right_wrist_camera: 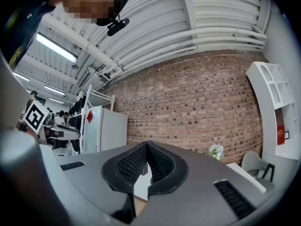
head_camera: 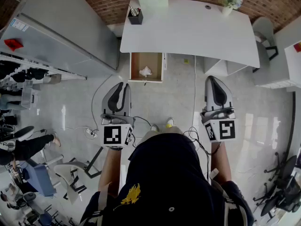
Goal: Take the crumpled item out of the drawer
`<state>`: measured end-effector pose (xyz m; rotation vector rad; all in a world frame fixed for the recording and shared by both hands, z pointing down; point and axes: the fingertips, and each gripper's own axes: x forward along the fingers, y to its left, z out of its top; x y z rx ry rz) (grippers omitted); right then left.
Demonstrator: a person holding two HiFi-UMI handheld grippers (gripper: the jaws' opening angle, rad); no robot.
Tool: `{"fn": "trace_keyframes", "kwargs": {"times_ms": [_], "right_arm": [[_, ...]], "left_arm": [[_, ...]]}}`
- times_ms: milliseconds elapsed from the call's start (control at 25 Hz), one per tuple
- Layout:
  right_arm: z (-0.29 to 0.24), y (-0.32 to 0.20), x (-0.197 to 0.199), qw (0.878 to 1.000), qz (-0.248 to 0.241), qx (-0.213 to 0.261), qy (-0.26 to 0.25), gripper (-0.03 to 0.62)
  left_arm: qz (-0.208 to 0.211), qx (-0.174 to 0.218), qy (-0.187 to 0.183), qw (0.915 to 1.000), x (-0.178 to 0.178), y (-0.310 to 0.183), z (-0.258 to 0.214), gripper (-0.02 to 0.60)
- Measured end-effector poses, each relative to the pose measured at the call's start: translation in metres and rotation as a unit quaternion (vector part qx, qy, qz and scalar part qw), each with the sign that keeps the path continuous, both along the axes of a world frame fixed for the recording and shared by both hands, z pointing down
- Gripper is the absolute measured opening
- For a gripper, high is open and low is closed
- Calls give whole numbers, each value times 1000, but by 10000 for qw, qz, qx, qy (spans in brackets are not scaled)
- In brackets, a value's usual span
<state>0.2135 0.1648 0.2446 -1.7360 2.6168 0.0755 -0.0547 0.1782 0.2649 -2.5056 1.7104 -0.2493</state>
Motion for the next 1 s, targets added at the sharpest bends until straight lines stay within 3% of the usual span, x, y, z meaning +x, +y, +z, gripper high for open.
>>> {"fn": "trace_keyframes", "kwargs": {"times_ms": [280, 520, 720, 1000], "right_arm": [[-3, 12, -14, 9999, -62, 40, 68, 26], [-6, 18, -25, 9996, -274, 57, -3, 27], [-9, 21, -25, 9932, -873, -27, -772, 28], [-9, 10, -25, 9928, -1112, -51, -451, 28]], "left_arm": [[-83, -47, 27, 10000, -18, 16, 7, 69], [-90, -51, 63, 9999, -11, 13, 11, 64], [-60, -56, 102, 9999, 5, 8, 11, 64], [-62, -49, 45, 10000, 16, -2, 5, 64]]}}
